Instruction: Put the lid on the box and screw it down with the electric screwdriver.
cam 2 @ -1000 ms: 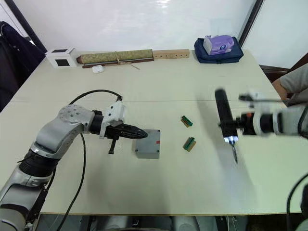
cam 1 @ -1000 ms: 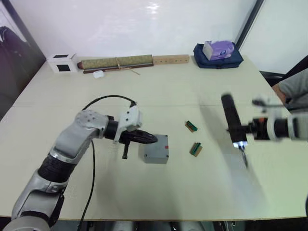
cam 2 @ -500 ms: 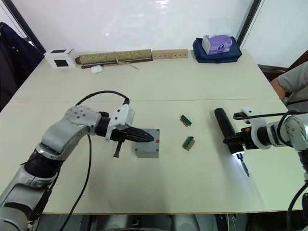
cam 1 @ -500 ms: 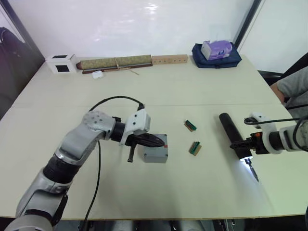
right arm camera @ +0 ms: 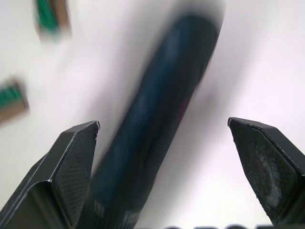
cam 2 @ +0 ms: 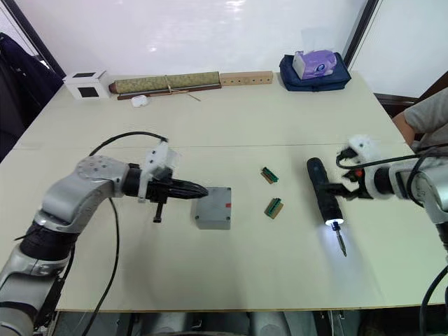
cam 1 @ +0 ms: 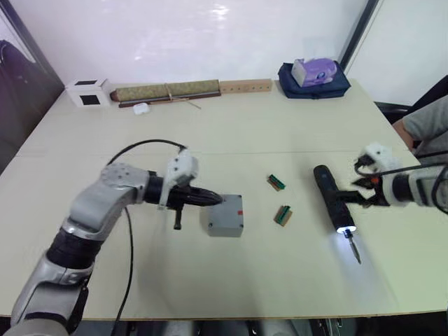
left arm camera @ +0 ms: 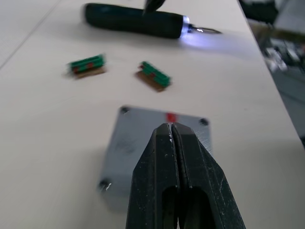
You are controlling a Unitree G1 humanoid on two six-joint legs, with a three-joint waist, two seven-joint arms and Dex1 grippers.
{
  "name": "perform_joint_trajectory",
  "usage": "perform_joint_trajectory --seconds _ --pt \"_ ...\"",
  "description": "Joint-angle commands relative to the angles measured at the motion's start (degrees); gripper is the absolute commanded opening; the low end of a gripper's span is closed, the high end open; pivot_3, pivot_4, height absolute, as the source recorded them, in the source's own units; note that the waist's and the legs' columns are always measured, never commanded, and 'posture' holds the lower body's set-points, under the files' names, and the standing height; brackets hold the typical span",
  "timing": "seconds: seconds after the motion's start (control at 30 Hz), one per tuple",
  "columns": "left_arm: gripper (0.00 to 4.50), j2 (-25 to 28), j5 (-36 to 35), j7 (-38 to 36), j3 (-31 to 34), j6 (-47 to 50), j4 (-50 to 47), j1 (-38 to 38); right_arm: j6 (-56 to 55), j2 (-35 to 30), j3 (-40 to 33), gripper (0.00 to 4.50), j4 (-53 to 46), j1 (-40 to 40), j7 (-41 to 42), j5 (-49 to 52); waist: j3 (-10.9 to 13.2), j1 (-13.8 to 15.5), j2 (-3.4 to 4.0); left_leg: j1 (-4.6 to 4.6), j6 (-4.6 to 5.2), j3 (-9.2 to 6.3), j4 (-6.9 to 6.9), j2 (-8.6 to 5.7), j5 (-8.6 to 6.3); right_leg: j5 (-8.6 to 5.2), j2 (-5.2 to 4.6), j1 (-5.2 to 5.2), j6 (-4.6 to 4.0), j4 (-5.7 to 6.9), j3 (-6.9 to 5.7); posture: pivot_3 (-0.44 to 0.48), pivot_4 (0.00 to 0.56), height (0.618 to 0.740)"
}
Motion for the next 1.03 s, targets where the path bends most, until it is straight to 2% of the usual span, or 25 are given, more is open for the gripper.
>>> perform_joint_trajectory --seconds 0.03,0.17,0.27,0.4,0.47,0.6,1.03 --pt "0.0 2.51 -3.97 3.88 7.47 4.91 -2.9 4.25 -3.68 2.66 -11.17 4.45 -11.6 5.29 4.76 6.44 0.01 0.16 -0.02 -0.01 0.0 -0.02 -0.01 0.02 0.0 0.0 -0.01 0.0 0.0 0.0 0.0 0.0 0.15 0.74" --pt "0.0 6.86 -7.46 6.18 12.14 10.96 -9.07 12.1 0.72 7.13 -19.5 4.45 -24.57 17.3 5.19 14.78 0.01 0.46 -0.1 -0.02 0.0 -0.17 -0.04 0.1 0.0 -0.01 -0.05 0.09 -0.01 -0.04 -0.08 0.0 0.15 0.74" --pt "0.0 8.83 -9.0 7.06 13.32 12.51 -11.56 14.96 2.58 7.98 -22.14 4.45 -28.72 21.97 4.76 17.77 0.02 0.68 -0.1 -0.01 -0.02 -0.15 0.01 -0.02 0.01 0.0 -0.27 0.17 0.01 -0.03 -0.09 0.0 0.15 0.74" --pt "0.0 13.99 -15.74 6.49 18.3 19.09 -20.94 24.5 6.22 7.36 -26.53 4.45 -38.59 37.65 9.17 23.57 -0.11 0.49 -0.37 0.09 -0.07 -0.13 0.07 -0.05 0.03 0.06 -0.33 0.36 0.1 -0.14 -0.09 0.0 0.15 0.74" --pt "0.0 16.5 -17.11 6.06 18.79 20.8 -23.92 30.54 6.16 8.56 -28.34 4.45 -39.71 42.28 8.92 24.85 -0.1 0.34 -0.37 0.11 -0.07 -0.14 0.05 0.0 0.03 0.06 -0.29 0.36 0.1 -0.12 -0.1 0.0 0.15 0.74" --pt "0.0 16.46 -17.88 6.62 18.12 19.76 -22.86 34.78 4.47 9.51 -26.59 4.45 -40.8 44.75 6.88 23.63 -0.1 0.28 -0.36 0.29 -0.07 -0.06 0.05 0.04 0.03 0.02 -0.22 0.43 0.03 -0.08 -0.04 0.0 0.15 0.74" --pt "0.0 15.92 -20.15 7.93 16.78 19.45 -21.14 34.01 1.14 9.88 -23.49 4.45 -41.43 47.93 4.31 21.74 -0.13 0.43 -0.41 0.23 -0.17 -0.08 0.07 0.05 0.09 -0.04 -0.16 0.4 -0.13 -0.11 -0.02 0.0 0.15 0.74"
